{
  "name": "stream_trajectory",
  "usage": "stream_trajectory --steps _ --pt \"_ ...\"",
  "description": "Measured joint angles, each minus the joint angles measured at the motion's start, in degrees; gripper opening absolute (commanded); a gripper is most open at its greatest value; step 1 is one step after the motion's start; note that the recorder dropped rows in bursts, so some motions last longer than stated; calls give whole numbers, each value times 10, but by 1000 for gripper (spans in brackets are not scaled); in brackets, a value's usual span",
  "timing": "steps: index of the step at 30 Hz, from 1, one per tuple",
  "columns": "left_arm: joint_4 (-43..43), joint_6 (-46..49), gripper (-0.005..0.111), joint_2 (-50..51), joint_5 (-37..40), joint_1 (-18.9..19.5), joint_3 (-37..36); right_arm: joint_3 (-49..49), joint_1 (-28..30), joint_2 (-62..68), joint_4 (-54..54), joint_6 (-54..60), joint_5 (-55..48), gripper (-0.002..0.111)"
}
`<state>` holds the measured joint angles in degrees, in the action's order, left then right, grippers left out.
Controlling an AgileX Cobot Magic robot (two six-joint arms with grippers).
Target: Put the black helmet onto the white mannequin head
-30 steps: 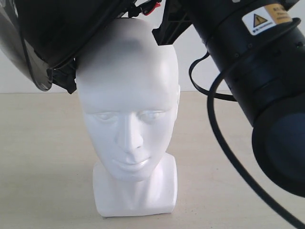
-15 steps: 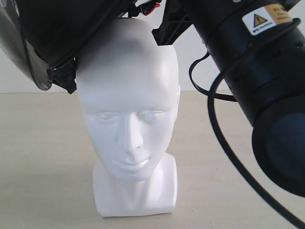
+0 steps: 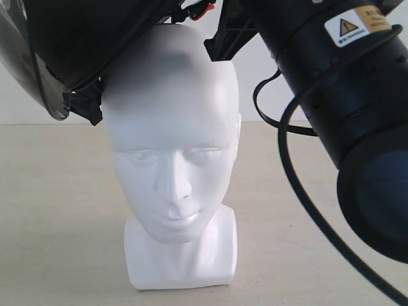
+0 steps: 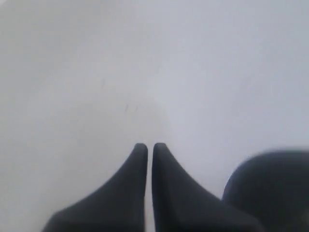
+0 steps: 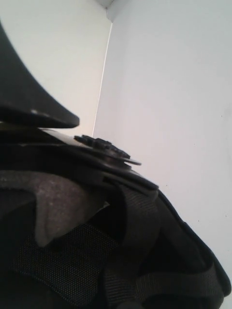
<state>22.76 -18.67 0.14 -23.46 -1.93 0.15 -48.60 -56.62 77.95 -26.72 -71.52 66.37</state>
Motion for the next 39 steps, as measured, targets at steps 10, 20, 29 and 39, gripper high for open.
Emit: stream_trajectory --steps 10,20,29,39 --pt "-27 62 4 226 315 0 288 0 0 -1 -1 6 0 0" --pt "-84 112 4 563 467 40 591 0 -1 -4 -17 12 -5 0" --pt "226 433 4 793 556 109 682 1 -4 -23 -30 47 -20 0" --pt "378 615 4 916 629 44 755 1 -5 -24 -34 58 -20 0"
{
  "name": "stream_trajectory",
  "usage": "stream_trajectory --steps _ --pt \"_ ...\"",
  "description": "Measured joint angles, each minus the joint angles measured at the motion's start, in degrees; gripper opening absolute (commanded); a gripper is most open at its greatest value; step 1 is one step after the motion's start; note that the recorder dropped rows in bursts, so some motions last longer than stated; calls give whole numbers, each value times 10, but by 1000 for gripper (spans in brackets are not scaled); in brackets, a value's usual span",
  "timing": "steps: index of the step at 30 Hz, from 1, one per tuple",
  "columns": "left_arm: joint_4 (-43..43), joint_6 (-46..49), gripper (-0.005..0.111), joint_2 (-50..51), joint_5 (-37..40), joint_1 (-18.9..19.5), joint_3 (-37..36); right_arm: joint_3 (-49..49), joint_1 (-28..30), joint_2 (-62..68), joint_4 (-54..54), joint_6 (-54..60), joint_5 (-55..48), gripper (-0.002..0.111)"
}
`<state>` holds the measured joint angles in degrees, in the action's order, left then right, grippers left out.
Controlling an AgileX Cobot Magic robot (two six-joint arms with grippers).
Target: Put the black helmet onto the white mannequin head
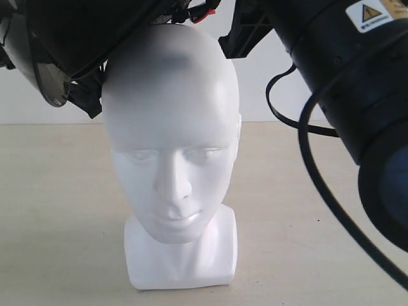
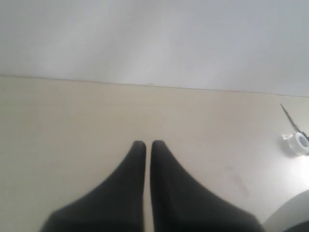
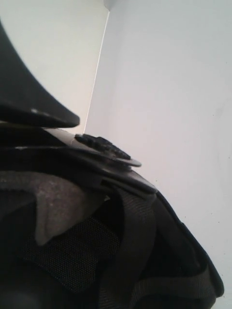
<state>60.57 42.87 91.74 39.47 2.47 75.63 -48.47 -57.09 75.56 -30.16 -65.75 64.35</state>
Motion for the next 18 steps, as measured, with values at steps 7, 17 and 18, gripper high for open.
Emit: stream_trajectory --steps 7,17,18 --pt "-1 6 4 -1 -22 -28 43 0 0 0 0 3 1 0" --pt "-5 11 4 17 -27 -44 72 0 0 0 1 6 3 0" --pt "-7 12 4 19 -28 -46 72 0 0 -1 0 6 3 0"
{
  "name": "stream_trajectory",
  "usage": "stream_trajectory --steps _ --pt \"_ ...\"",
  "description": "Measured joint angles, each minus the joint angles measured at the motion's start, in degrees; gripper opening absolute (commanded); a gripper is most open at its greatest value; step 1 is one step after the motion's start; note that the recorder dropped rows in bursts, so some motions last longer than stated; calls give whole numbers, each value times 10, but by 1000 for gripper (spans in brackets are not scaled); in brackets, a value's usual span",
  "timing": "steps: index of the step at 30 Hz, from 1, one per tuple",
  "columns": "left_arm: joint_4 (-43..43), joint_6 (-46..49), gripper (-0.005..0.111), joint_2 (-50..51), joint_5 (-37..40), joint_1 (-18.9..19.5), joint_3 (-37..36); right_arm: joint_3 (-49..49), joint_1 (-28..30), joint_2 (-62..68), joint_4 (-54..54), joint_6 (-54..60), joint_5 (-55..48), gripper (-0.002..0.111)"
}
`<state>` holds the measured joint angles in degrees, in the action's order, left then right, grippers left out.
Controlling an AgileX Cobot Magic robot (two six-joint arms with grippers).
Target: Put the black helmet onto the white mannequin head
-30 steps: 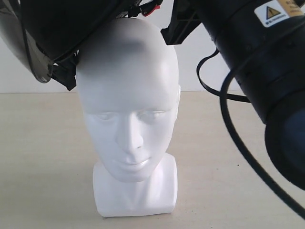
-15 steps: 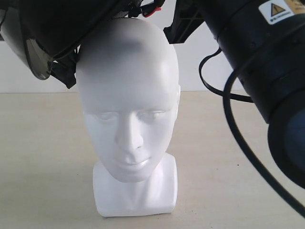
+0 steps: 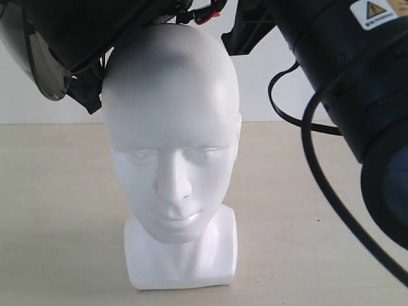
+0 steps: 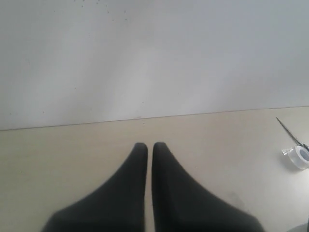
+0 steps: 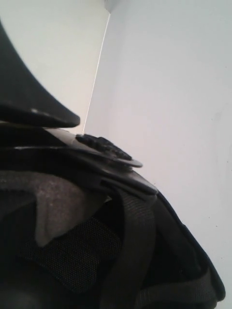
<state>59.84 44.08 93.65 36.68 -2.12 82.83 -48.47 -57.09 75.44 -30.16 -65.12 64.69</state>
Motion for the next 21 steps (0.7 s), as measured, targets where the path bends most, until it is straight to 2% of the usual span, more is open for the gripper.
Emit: stream_trajectory --steps 21 --pt "-1 30 4 1 0 -13 16 0 0 -28 11 11 -55 0"
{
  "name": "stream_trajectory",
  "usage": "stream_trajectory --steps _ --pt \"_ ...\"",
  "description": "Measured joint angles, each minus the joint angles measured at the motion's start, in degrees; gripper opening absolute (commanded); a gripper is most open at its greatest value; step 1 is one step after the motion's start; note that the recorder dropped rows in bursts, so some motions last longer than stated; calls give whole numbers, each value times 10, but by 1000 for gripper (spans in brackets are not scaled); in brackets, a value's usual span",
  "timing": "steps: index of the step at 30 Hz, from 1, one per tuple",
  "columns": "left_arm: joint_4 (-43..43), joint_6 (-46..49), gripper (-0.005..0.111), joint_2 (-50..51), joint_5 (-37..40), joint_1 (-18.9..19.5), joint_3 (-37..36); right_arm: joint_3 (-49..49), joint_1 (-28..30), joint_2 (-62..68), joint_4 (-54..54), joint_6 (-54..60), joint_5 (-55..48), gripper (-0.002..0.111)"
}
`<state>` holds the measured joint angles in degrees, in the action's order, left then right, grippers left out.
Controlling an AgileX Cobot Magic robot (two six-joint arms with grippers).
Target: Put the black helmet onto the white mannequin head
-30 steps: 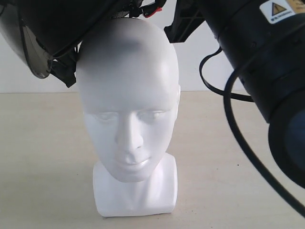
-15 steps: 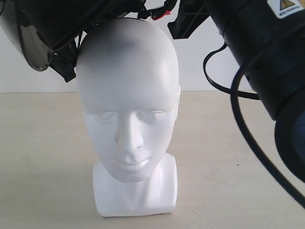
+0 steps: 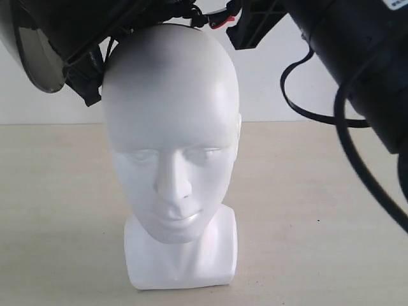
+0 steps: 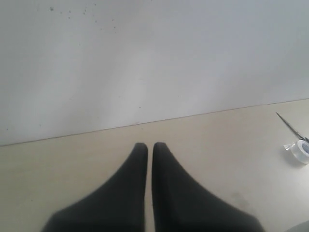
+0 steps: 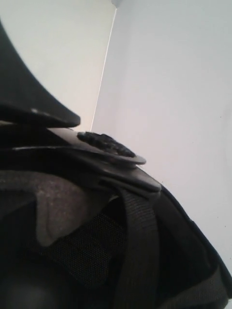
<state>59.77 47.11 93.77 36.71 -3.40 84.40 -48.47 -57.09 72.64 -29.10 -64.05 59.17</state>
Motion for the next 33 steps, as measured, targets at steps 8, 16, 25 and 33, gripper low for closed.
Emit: stream_trajectory --steps 8,16,25,33 --pt "4 5 4 -1 -1 -2 1 -2 0 -37 -5 50 -86 0" --pt "4 14 4 -1 -2 -2 1 -6 2 -45 -7 73 -132 0" --pt "8 28 4 -1 -11 -6 1 -10 4 -54 -7 89 -175 0" --pt "4 30 4 -1 -26 -12 1 -11 4 -76 -34 152 -232 0"
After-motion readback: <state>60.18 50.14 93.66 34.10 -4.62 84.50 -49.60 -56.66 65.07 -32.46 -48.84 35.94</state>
